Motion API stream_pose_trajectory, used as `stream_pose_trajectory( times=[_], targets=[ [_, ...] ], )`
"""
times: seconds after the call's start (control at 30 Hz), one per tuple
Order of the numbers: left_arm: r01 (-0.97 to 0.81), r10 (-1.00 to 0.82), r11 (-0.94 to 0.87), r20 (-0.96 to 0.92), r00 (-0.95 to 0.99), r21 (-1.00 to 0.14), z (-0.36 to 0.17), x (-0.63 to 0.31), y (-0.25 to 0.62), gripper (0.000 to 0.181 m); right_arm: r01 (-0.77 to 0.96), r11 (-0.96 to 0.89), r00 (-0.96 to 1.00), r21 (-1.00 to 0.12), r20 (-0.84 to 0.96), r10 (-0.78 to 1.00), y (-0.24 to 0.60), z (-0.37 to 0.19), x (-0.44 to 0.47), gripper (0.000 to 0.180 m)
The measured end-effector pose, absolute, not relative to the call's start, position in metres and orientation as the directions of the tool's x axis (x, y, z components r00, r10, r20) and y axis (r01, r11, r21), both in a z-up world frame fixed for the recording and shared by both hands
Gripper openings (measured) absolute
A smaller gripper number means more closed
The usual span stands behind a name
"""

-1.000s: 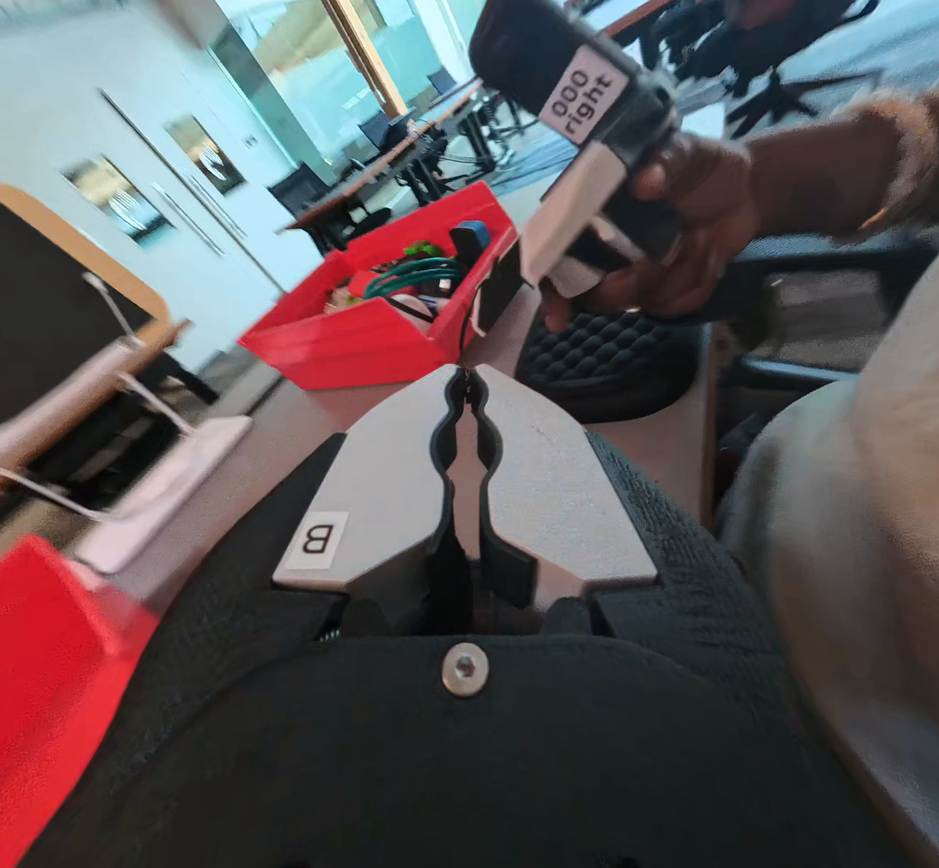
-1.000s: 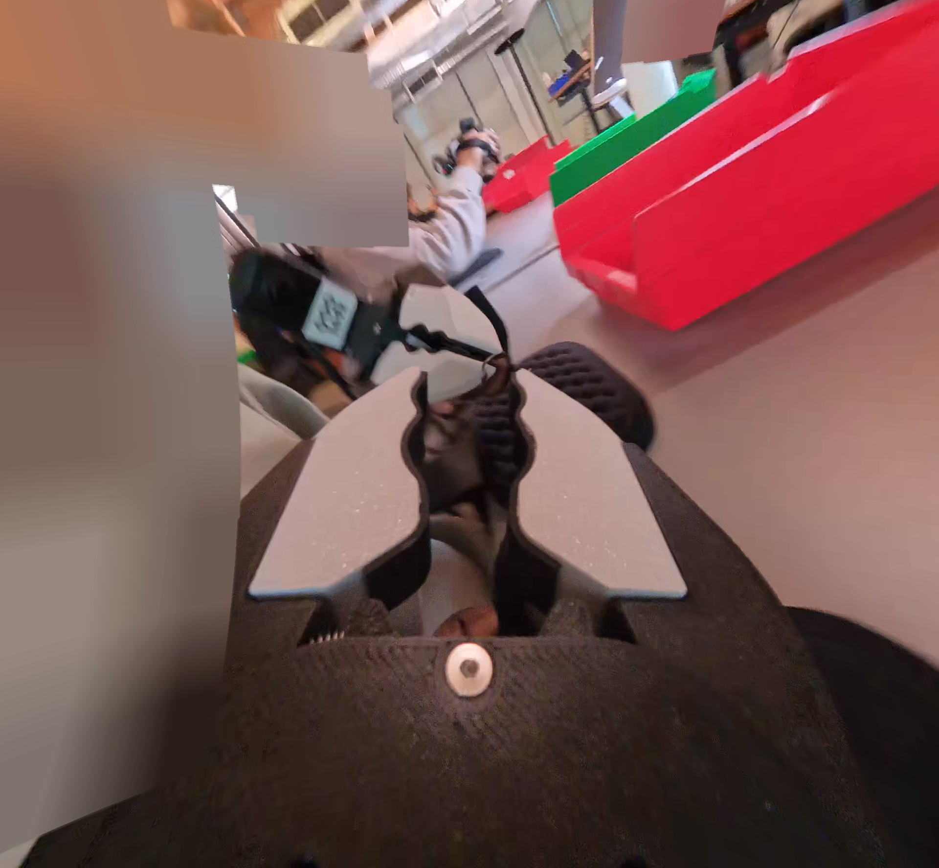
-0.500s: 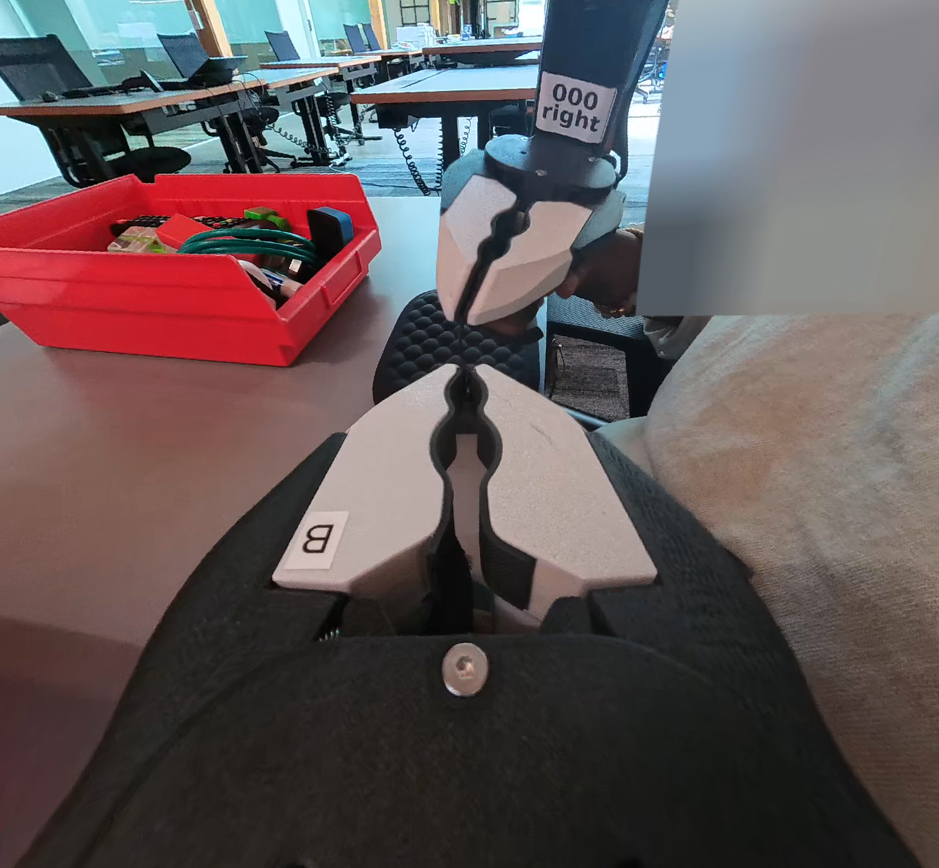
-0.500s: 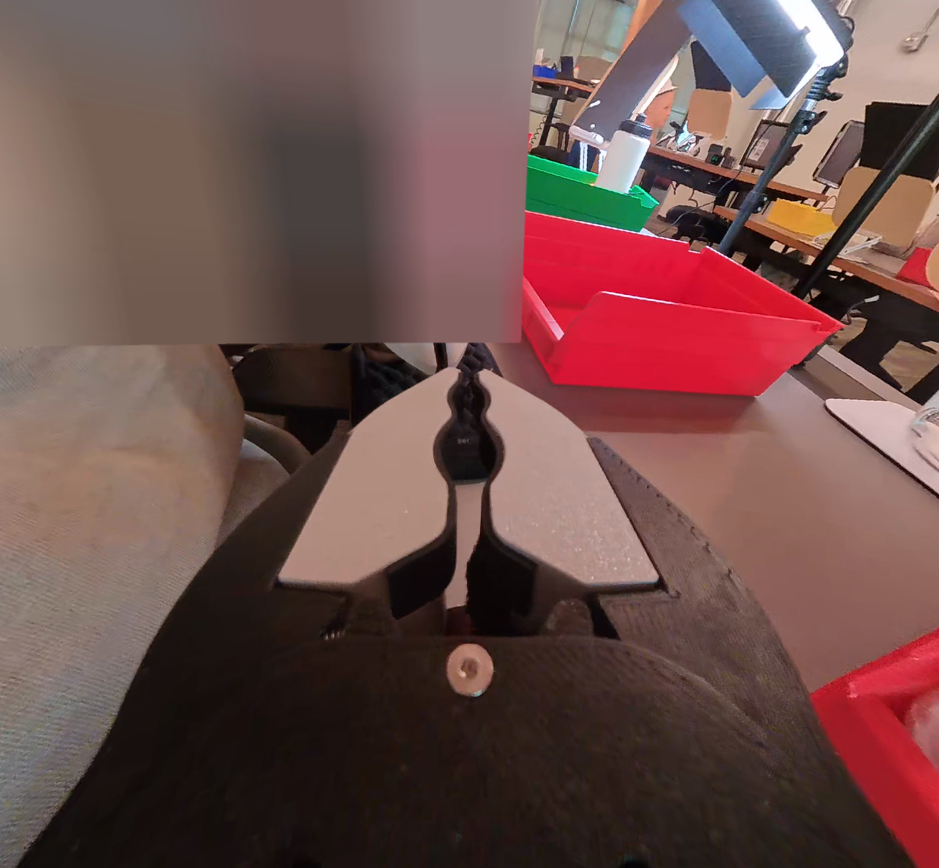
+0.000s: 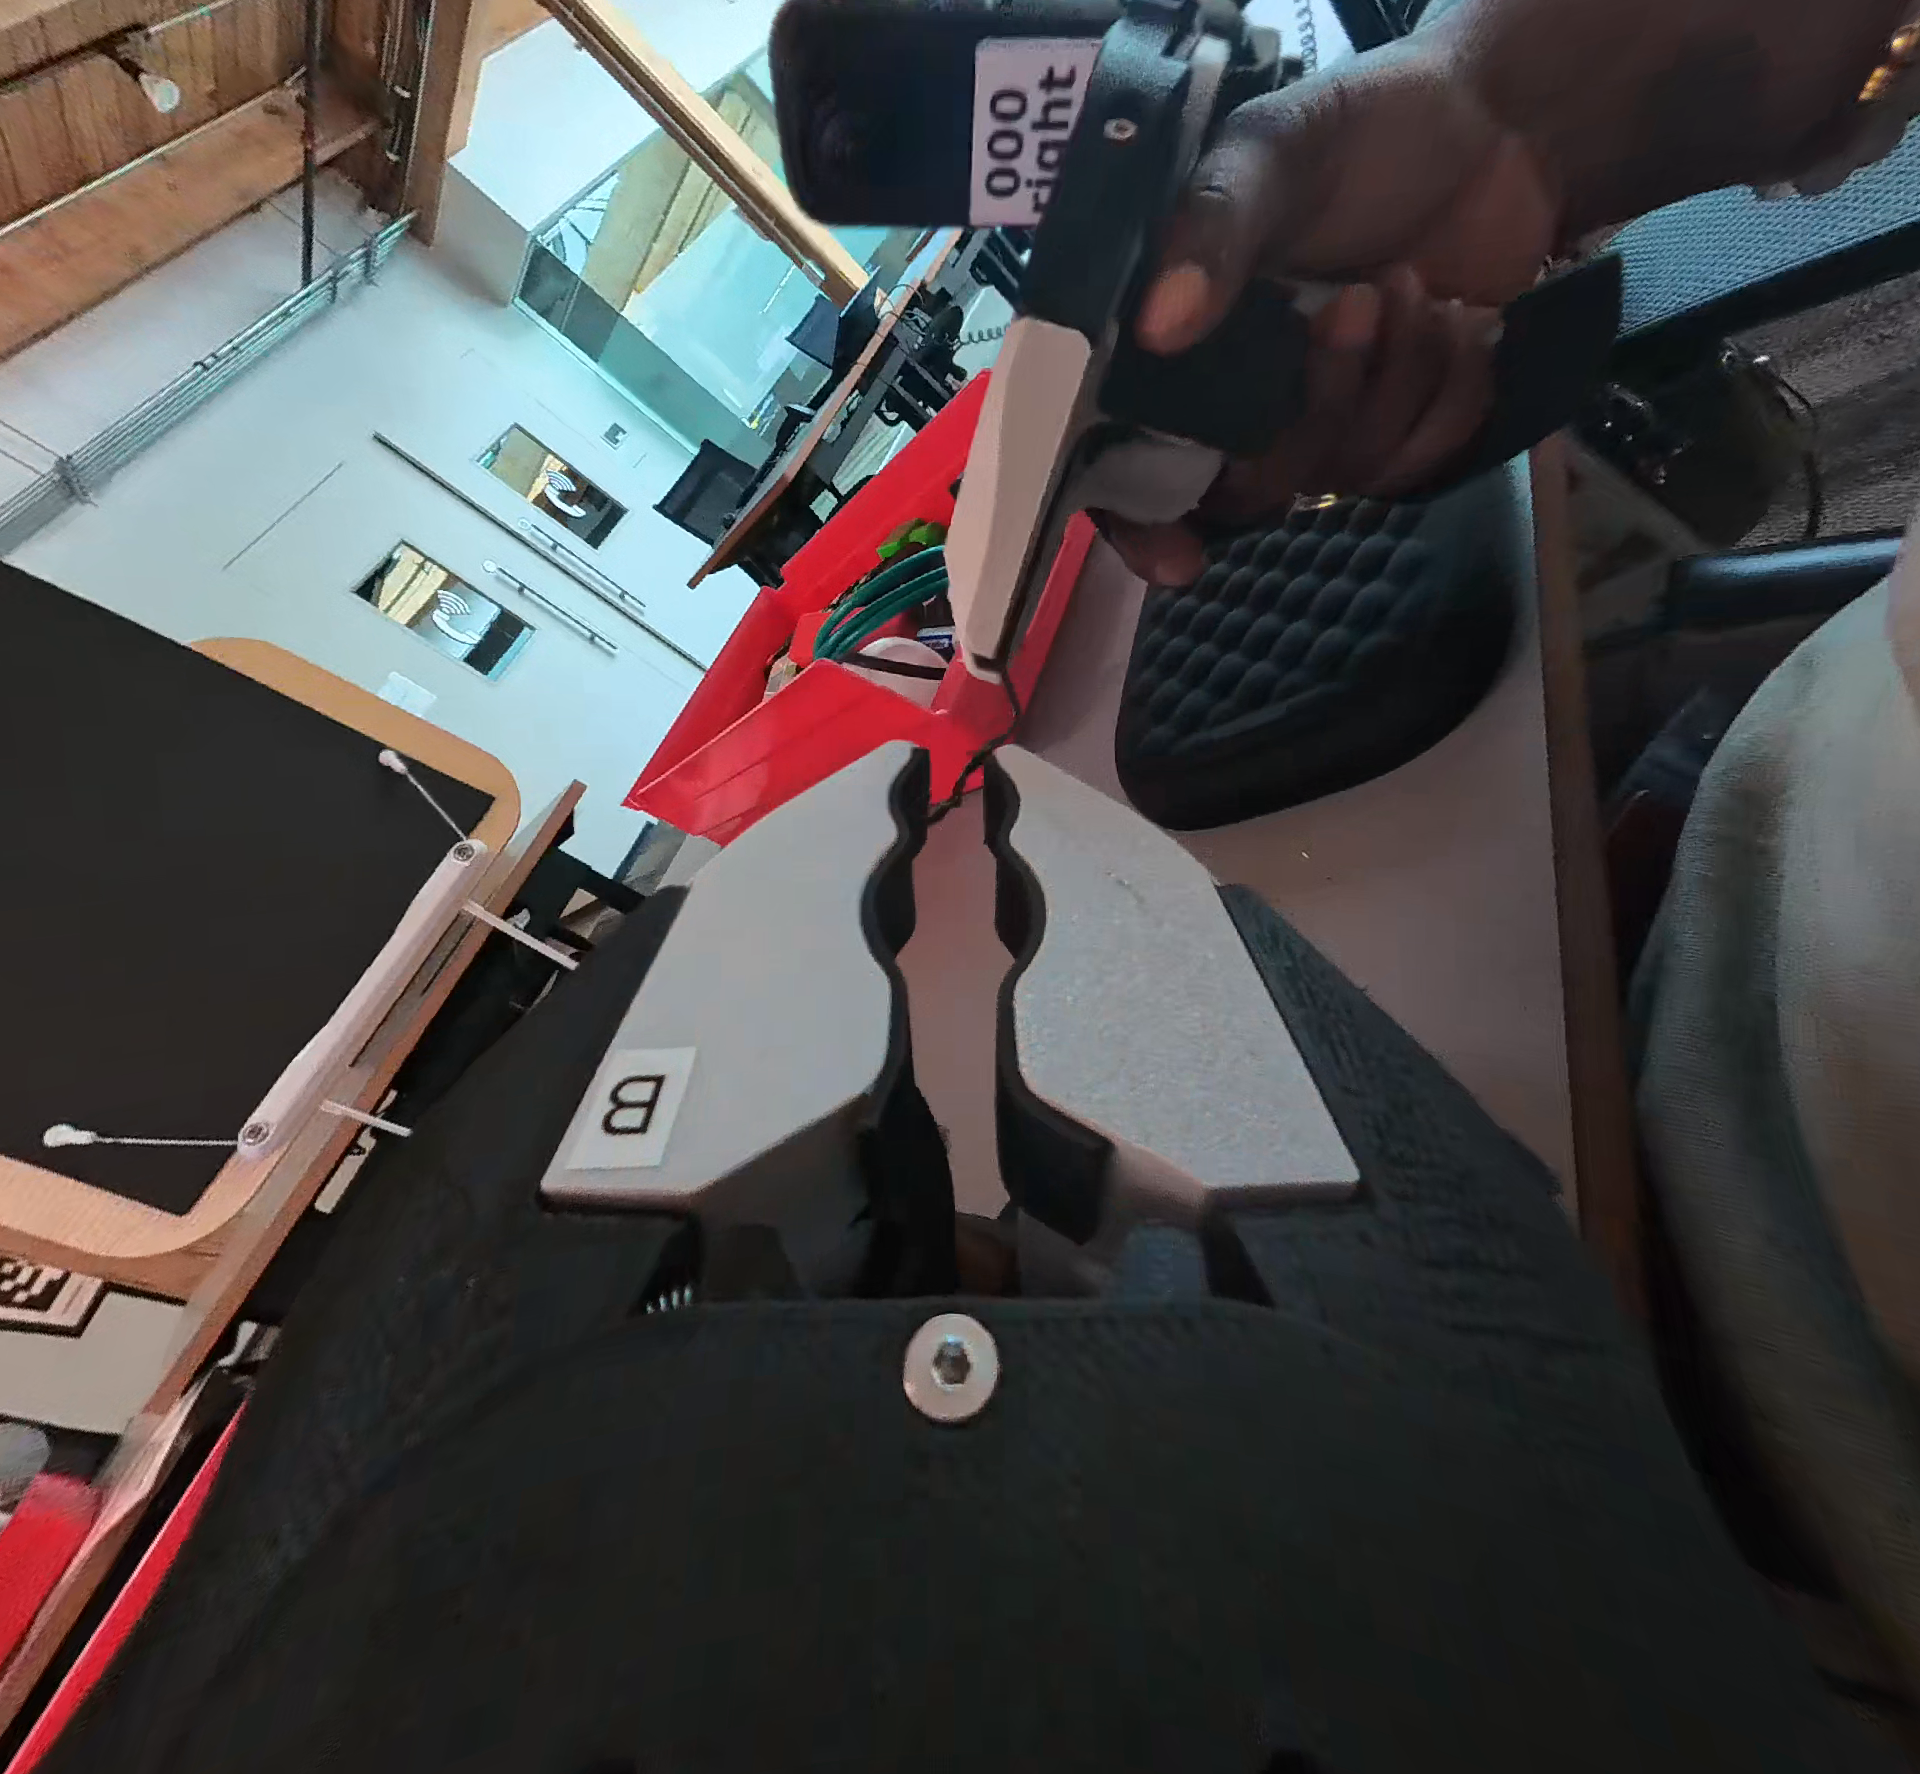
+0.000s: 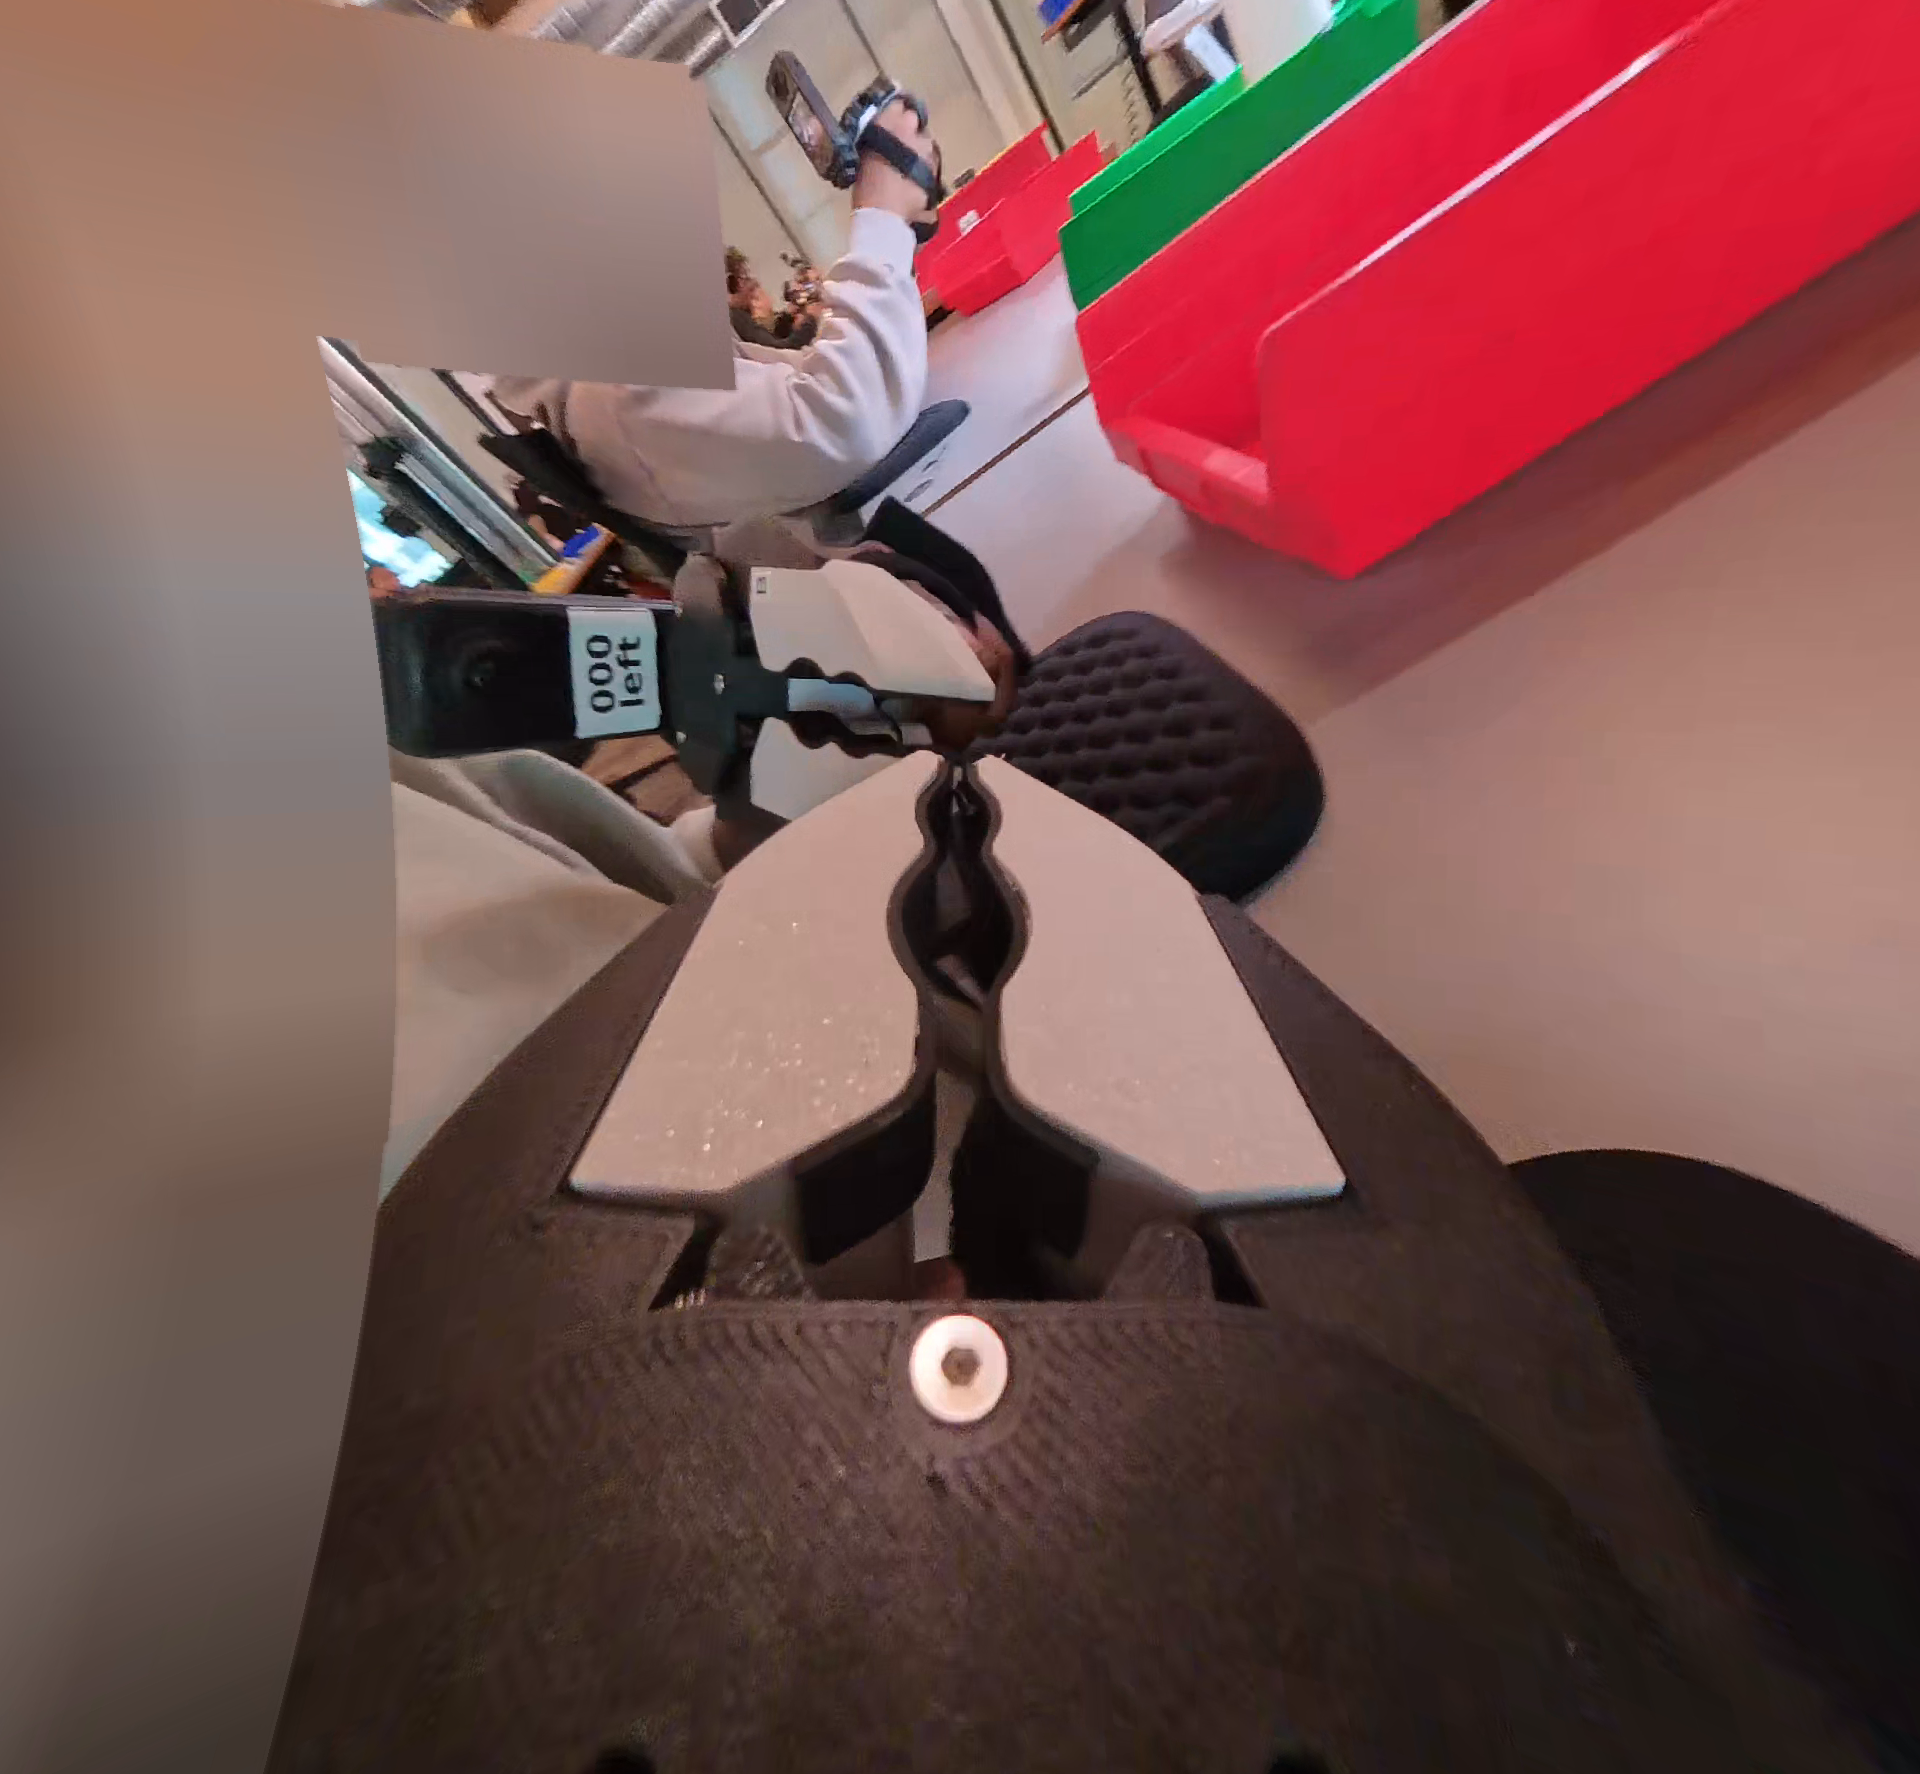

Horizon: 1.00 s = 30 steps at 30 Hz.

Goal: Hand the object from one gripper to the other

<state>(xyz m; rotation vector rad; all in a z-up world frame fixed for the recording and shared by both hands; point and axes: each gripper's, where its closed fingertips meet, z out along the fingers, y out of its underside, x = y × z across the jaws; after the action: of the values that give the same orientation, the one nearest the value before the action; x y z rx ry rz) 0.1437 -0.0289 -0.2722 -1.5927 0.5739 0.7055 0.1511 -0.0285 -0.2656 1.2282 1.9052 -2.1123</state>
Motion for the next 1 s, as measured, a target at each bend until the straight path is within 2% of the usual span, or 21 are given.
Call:
stream_pose_trajectory(
  times=[0.17, 0.23, 0.3, 0.37, 0.47, 0.53, 0.6, 0.67, 0.9, 1.0],
  targets=[
    [-0.666, -0.054, -0.134, -0.665, 0.745, -0.734, -0.278, 0.152, -0.03, 0.0, 0.551, -0.266, -0.667, -0.791, -0.609, 0.428, -0.028, -0.267, 0.152, 0.001],
    [-0.618, -0.067, -0.132, -0.615, 0.786, -0.775, -0.278, 0.153, -0.03, 0.0, 0.536, -0.264, -0.68, -0.802, -0.596, 0.428, -0.028, -0.265, 0.152, 0.001],
    [-0.542, -0.107, -0.108, -0.532, 0.84, -0.834, -0.276, 0.158, -0.031, 0.0, 0.471, -0.246, -0.737, -0.847, -0.531, 0.417, -0.03, -0.26, 0.156, 0.009],
    [-0.44, -0.159, -0.08, -0.425, 0.891, -0.894, -0.272, 0.164, -0.034, 0.0, 0.349, -0.182, -0.81, -0.919, -0.393, 0.435, -0.031, -0.256, 0.161, 0.018],
    [-0.222, -0.292, -0.084, -0.189, 0.938, -0.971, -0.271, 0.175, -0.039, 0.0, 0.052, 0.014, -0.852, -0.999, -0.037, 0.521, -0.029, -0.254, 0.165, 0.03],
    [-0.098, -0.367, -0.086, -0.06, 0.928, -0.991, -0.27, 0.182, -0.043, 0.0, -0.131, 0.156, -0.833, -0.979, 0.194, 0.518, -0.033, -0.253, 0.171, 0.034],
    [-0.016, -0.447, -0.09, 0.026, 0.894, -0.996, -0.268, 0.191, -0.048, 0.0, -0.221, 0.231, -0.822, -0.947, 0.309, 0.479, -0.04, -0.252, 0.177, 0.034],
    [0.032, -0.493, -0.09, 0.073, 0.867, -0.995, -0.266, 0.197, -0.051, 0.0, -0.235, 0.225, -0.839, -0.946, 0.314, 0.444, -0.044, -0.25, 0.181, 0.033],
    [0.098, -0.538, -0.084, 0.128, 0.833, -0.992, -0.261, 0.199, -0.056, 0.0, -0.231, 0.1, -0.907, -0.968, 0.251, 0.339, -0.047, -0.239, 0.193, 0.002],
    [0.109, -0.547, -0.082, 0.136, 0.826, -0.991, -0.26, 0.199, -0.057, 0.0, -0.195, 0.099, -0.923, -0.976, 0.217, 0.319, -0.048, -0.24, 0.194, 0.002]
  ],
)
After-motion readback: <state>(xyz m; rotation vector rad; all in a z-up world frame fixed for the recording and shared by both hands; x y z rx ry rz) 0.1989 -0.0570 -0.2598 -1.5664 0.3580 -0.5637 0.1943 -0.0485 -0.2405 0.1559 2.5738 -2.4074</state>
